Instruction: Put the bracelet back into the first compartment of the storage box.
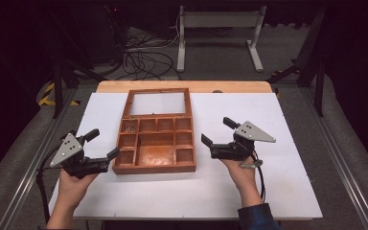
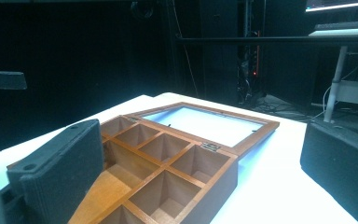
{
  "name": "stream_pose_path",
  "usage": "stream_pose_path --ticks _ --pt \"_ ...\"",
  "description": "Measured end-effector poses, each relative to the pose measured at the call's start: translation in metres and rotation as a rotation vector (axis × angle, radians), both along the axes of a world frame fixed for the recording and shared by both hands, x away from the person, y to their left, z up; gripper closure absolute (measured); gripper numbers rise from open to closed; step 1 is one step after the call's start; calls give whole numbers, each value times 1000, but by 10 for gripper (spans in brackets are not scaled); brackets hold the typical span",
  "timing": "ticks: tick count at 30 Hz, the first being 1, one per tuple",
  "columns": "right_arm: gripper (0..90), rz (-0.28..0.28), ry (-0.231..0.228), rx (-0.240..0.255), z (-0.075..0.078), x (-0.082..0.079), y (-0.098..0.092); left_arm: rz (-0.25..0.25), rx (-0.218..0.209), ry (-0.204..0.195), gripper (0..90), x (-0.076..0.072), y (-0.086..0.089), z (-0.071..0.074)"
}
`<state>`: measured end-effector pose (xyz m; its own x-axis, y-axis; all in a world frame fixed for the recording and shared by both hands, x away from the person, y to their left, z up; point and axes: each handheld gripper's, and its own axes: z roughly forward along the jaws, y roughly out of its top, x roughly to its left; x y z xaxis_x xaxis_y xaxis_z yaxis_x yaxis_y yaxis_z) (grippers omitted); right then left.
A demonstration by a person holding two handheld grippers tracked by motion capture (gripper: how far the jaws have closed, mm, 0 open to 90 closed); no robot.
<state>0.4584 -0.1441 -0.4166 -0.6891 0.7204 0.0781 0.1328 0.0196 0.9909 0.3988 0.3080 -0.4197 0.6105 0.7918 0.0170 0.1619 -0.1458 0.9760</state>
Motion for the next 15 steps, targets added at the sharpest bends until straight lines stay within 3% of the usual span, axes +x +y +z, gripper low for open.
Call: stream_pose_path --ticks 6,15 --pt "0 -7 -7 -18 -4 -2 -7 0 2 -6 51 -1 1 2" --pt "0 -25 -18 0 -9 -8 -22 -2 0 1 51 -1 1 1"
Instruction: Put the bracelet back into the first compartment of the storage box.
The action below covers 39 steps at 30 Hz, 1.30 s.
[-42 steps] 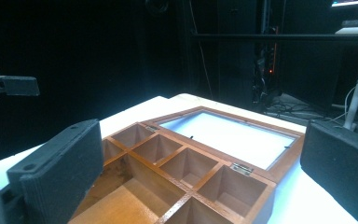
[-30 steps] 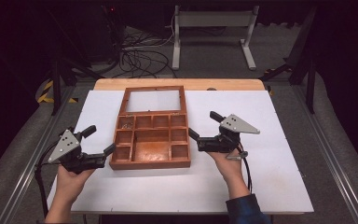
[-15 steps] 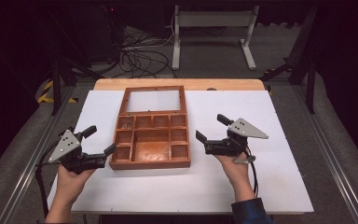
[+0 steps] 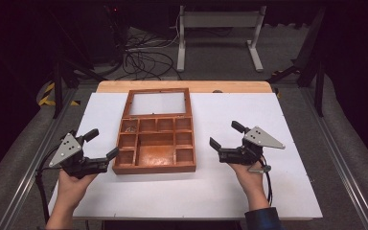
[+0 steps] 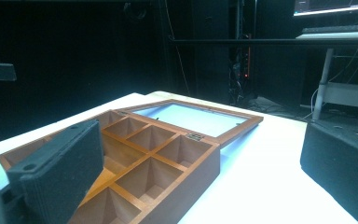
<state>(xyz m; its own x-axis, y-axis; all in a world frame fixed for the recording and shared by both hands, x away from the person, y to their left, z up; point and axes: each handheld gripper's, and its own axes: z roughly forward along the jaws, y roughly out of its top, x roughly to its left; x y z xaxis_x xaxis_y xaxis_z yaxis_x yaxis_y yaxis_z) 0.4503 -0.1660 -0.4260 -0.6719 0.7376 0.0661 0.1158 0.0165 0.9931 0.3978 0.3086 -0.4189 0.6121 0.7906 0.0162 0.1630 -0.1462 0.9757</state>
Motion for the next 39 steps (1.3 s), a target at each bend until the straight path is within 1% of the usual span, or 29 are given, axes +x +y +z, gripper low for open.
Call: stream_pose_path --ticks 2,4,5,10,15,26,37,39 --pt "0 -6 -5 -3 -1 0 -3 -2 2 3 51 0 0 0" --pt "0 -12 -8 9 -2 -1 -6 -1 0 0 51 0 0 0" --pt "0 -12 -4 17 -3 -2 -8 -1 3 -2 51 0 1 0" --pt "0 -29 -2 18 -6 -6 -16 1 -3 -3 51 0 1 0" --pt "0 -42 -20 19 -9 -10 -23 3 -2 -1 51 0 2 -1" --pt "1 -59 -14 27 -12 -17 -40 0 3 2 51 1 2 -2" --pt "7 -93 -13 31 -17 -23 -57 -1 8 -1 51 0 1 -3" --pt "7 -97 -19 30 -17 -23 -59 -3 -4 -6 50 1 1 -3"
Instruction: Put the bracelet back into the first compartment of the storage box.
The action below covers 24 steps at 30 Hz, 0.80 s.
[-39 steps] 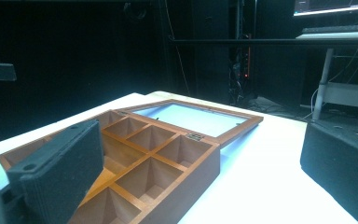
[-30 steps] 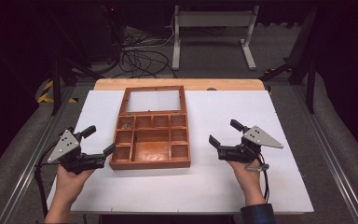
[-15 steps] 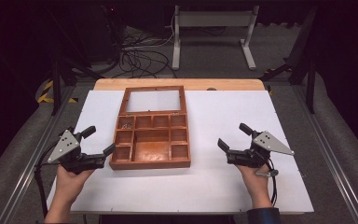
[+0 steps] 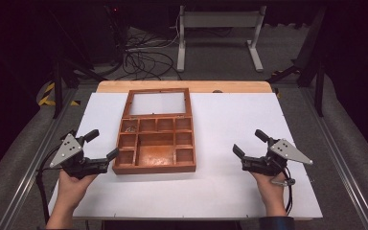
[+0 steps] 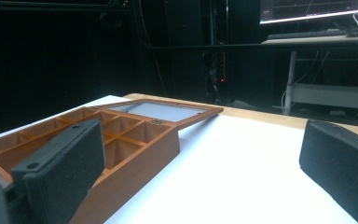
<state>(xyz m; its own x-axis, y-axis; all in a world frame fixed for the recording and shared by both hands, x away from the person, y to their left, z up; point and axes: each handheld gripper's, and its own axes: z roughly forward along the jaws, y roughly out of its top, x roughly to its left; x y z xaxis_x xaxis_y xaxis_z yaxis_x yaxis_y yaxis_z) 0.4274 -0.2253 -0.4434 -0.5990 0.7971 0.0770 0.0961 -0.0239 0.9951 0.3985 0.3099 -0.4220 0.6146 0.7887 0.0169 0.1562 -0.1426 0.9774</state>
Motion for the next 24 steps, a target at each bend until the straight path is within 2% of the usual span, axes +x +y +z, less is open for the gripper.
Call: stream_pose_path --ticks 2,10,24 --pt "6 0 -1 3 -1 0 -2 -5 -11 2 47 0 0 0" --pt "3 -2 13 12 -8 -3 -12 -5 8 -4 47 -1 -1 1" --pt "4 -27 11 17 -12 -1 -22 -5 9 -9 47 -1 0 0"
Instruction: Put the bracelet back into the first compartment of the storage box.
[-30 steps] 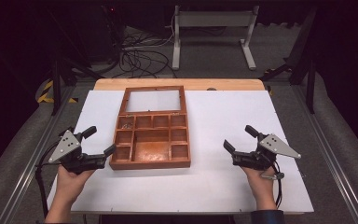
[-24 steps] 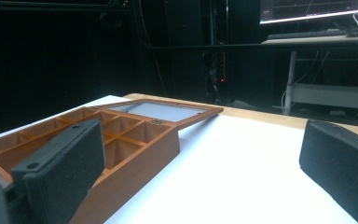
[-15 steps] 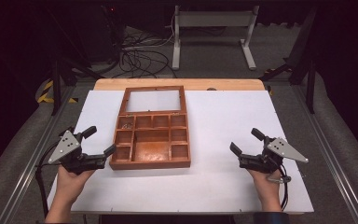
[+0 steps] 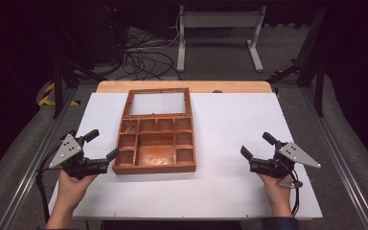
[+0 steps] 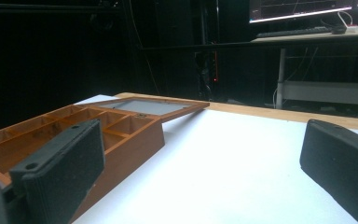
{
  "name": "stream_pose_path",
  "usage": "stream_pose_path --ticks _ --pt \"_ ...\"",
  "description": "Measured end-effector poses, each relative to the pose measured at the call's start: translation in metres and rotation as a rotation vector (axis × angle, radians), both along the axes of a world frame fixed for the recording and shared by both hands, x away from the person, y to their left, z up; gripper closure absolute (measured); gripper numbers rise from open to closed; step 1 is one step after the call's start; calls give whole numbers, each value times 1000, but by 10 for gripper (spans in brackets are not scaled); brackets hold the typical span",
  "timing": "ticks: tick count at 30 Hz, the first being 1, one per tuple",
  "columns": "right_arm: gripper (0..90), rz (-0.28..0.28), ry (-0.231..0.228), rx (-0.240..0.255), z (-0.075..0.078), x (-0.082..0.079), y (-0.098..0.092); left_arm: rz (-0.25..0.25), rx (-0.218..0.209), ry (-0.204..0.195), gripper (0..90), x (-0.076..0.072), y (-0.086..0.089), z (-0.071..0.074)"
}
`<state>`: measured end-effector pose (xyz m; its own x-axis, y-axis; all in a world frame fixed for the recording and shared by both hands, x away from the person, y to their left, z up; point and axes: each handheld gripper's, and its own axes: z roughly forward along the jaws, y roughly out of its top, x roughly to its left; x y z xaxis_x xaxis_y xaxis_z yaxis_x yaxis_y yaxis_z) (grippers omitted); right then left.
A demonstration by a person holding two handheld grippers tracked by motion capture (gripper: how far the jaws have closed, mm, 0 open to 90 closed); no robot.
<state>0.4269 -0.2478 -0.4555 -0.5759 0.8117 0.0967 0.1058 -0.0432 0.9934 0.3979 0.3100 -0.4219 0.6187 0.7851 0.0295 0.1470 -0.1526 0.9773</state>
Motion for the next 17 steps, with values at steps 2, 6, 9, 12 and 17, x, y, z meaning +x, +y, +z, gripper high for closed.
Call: stream_pose_path --ticks 2,6,9,12,17 --pt "4 1 2 -2 -1 0 0 0 0 1 47 0 0 0" --pt "4 5 2 -6 -1 1 -1 3 -2 5 47 0 0 0" --pt "1 10 11 -3 -1 1 1 1 -7 4 47 0 0 1" --pt "0 20 16 -11 -2 1 3 2 -7 3 47 -1 1 2" --pt "0 21 17 -18 -3 2 3 5 -4 7 47 -1 2 1"
